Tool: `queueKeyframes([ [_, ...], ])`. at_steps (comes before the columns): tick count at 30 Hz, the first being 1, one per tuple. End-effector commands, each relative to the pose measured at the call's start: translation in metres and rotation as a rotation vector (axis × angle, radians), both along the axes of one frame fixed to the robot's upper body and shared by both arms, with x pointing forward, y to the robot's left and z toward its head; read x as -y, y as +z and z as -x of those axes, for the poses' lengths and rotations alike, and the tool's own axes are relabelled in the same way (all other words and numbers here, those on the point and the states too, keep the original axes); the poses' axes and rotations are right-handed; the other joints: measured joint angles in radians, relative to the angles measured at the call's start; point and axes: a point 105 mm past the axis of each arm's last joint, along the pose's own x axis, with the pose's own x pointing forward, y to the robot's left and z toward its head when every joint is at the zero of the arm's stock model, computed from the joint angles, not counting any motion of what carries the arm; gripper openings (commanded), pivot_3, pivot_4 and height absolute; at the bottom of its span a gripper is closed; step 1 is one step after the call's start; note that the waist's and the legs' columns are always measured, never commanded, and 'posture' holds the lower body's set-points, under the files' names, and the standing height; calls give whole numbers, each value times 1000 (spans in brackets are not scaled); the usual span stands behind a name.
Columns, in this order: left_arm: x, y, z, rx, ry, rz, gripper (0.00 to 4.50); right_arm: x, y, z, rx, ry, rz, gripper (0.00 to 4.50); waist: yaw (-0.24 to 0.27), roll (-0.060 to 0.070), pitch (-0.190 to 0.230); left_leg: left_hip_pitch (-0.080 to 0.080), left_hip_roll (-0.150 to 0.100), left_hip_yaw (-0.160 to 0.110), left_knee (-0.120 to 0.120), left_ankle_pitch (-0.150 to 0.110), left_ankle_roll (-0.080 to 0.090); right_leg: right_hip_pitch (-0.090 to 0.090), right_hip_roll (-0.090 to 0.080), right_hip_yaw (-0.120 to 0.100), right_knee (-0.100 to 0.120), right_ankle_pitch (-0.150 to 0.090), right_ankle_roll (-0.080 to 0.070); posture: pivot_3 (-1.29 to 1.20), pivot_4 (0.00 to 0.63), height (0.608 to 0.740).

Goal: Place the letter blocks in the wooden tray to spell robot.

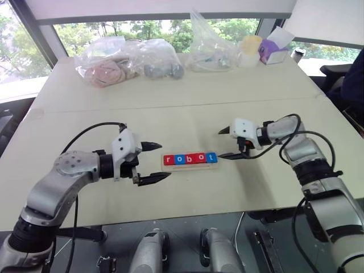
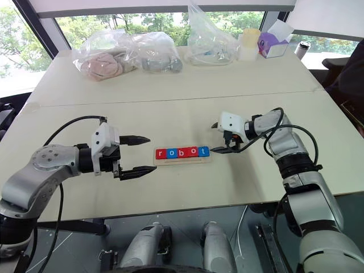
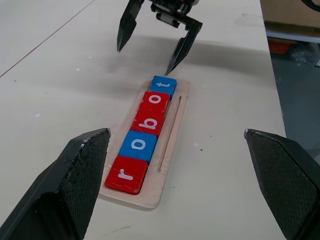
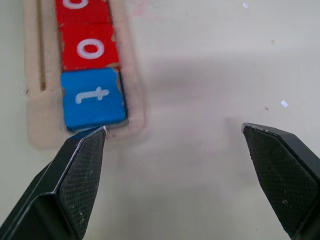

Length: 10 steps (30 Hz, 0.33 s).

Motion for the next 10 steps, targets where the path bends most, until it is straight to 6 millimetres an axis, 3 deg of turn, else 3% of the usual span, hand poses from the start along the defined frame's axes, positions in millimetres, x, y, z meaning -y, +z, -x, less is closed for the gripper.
queueKeyframes([
  [1, -2, 14, 4, 40, -1, 20, 4500, 8, 23, 14, 16, 8, -33, 4462, 1, 0, 0, 0, 0, 0, 0, 0, 0, 0, 0, 0, 0, 0, 0, 0, 150, 725],
  [10, -14, 8, 11, -3, 31, 0, 4500, 15, 38, 64, -59, -81, -133, 4462, 1, 0, 0, 1, 1, -1, 0, 0, 0, 0, -2, 0, 0, 0, -1, 0, 150, 725],
])
